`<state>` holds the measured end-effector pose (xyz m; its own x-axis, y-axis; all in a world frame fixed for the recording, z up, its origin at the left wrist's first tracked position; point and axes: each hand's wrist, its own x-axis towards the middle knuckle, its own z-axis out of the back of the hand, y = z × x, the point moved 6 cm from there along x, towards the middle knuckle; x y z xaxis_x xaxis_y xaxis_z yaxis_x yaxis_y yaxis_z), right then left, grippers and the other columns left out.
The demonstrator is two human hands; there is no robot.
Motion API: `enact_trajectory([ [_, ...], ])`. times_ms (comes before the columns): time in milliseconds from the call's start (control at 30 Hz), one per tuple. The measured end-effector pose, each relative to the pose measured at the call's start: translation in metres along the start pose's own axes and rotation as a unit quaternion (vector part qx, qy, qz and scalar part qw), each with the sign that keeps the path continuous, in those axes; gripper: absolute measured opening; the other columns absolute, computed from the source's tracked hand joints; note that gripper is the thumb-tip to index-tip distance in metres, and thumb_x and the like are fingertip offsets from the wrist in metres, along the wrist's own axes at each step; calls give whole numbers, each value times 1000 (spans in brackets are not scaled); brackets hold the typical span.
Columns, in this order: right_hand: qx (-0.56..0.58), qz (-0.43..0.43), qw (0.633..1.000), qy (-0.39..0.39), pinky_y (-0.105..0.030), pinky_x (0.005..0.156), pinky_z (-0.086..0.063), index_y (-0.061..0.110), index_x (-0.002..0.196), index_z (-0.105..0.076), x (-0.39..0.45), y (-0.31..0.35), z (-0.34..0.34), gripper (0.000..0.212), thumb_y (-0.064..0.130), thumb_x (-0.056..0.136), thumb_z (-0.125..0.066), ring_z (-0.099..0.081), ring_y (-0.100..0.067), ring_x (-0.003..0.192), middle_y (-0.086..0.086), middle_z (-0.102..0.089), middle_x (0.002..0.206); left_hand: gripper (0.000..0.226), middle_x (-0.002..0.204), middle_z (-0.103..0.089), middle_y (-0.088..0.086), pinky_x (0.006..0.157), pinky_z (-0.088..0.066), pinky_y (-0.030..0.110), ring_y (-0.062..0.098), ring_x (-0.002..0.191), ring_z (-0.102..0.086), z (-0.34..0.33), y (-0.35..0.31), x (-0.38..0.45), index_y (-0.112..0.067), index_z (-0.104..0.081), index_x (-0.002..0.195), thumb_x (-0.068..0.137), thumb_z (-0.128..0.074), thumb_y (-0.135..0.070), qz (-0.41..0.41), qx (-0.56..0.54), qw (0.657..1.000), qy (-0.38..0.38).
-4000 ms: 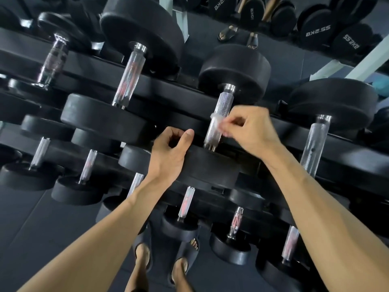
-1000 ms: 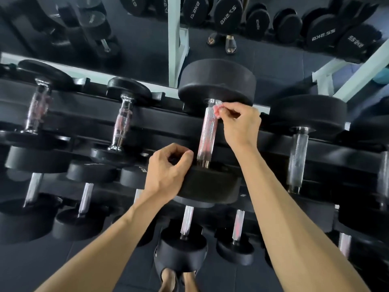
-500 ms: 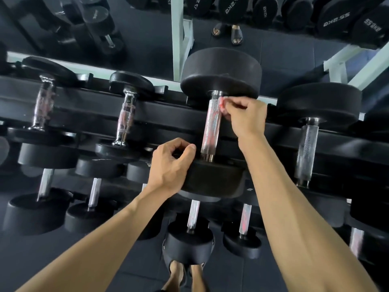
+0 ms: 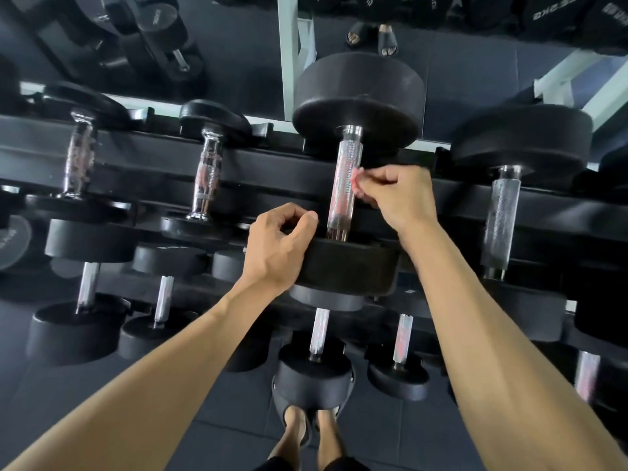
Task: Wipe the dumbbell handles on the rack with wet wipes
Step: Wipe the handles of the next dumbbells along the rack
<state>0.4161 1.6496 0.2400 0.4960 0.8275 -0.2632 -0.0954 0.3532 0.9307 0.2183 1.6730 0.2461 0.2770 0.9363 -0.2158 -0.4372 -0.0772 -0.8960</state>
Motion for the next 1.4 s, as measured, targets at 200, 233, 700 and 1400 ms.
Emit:
enact_trajectory([
  [200,6,-21,1000,9,-23,75,-58,17,79,-77,-6,-2,-1,9,9,83,-79,-73,-7,71,1,-76,73,25,64,-63,-11,57,-45,18,0,62,-55,3,-5,-2,-16,-69,72,92,-58,-27,16,39,999,-24],
  [233,58,-27,998,0,-22,72,-58,11,82,-77,-1,1,-2,6,5,84,-78,-73,-9,71,-1,-76,75,23,68,-65,-11,57,-43,13,0,64,-56,2,-6,-3,-17,-70,75,92,-58,-25,26,53,998,-28],
  [700,92,-72,986,123,-29,89,-58,17,83,-77,-3,-23,-6,22,-5,82,-74,-71,-12,79,-1,-76,79,25,81,-67,19,52,-39,17,2,59,-49,-5,-13,-10,-9,-71,79,93,-50,-15,29,71,995,-59],
  [1400,308,-246,914,94,-29,75,-58,-1,87,-68,-6,-19,-16,39,-19,85,-33,-61,-18,73,-12,-64,79,18,60,-61,-17,52,-37,12,1,55,-53,-10,-34,-12,-20,-68,75,90,-58,-18,-29,152,987,-37],
])
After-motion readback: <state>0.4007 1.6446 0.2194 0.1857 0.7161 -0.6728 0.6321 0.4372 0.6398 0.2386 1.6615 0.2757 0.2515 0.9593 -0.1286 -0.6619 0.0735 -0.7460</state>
